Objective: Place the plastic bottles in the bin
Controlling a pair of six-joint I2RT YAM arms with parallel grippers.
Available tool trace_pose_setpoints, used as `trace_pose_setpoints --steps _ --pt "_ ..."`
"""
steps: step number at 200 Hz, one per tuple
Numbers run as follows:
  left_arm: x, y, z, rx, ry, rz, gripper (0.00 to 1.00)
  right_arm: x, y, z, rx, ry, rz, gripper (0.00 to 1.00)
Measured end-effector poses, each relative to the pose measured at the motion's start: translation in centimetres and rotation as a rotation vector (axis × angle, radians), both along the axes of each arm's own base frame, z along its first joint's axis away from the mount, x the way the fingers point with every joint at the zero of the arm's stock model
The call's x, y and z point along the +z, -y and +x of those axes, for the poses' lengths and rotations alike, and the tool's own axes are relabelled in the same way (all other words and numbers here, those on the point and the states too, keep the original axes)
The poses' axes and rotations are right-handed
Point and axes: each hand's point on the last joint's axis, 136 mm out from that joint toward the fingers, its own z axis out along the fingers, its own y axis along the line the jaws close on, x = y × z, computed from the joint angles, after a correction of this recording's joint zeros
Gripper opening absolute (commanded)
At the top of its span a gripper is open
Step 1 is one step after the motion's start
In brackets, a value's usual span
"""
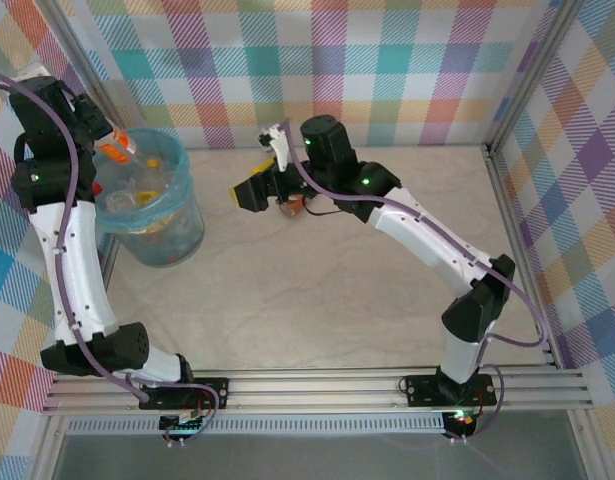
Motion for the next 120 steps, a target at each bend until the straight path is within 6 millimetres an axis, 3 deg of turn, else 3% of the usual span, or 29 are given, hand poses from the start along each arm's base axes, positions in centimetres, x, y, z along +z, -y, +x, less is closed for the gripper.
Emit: trace_pose_setpoints --steps 27,60,79,100,120 --pt "-1.4 -2.9 0.5 0.061 -0.045 0.012 0.00 0.3 -3.7 -1.5 0.088 -0.009 0.020 0.85" --pt "-2.5 -4.9 1.7 0.070 -0.080 0.077 0.00 -2.0 -7.2 -3.2 0.183 -0.057 -0.004 0.84" --pt "-4.4 -4.9 2.9 0.033 -0.116 0.111 0.00 -3.6 -8.1 -3.8 0.208 -0.091 -0.030 0.84" --pt "-7.9 -4.8 4.2 -0.019 -0.193 0.134 0.02 -4.6 -8.3 -3.5 0.208 -0.110 -0.047 0.84" --pt "-11.0 -4.7 5.2 -0.068 -0.263 0.138 0.18 -4.8 -8.3 -3.5 0.207 -0.116 -0.055 0.84"
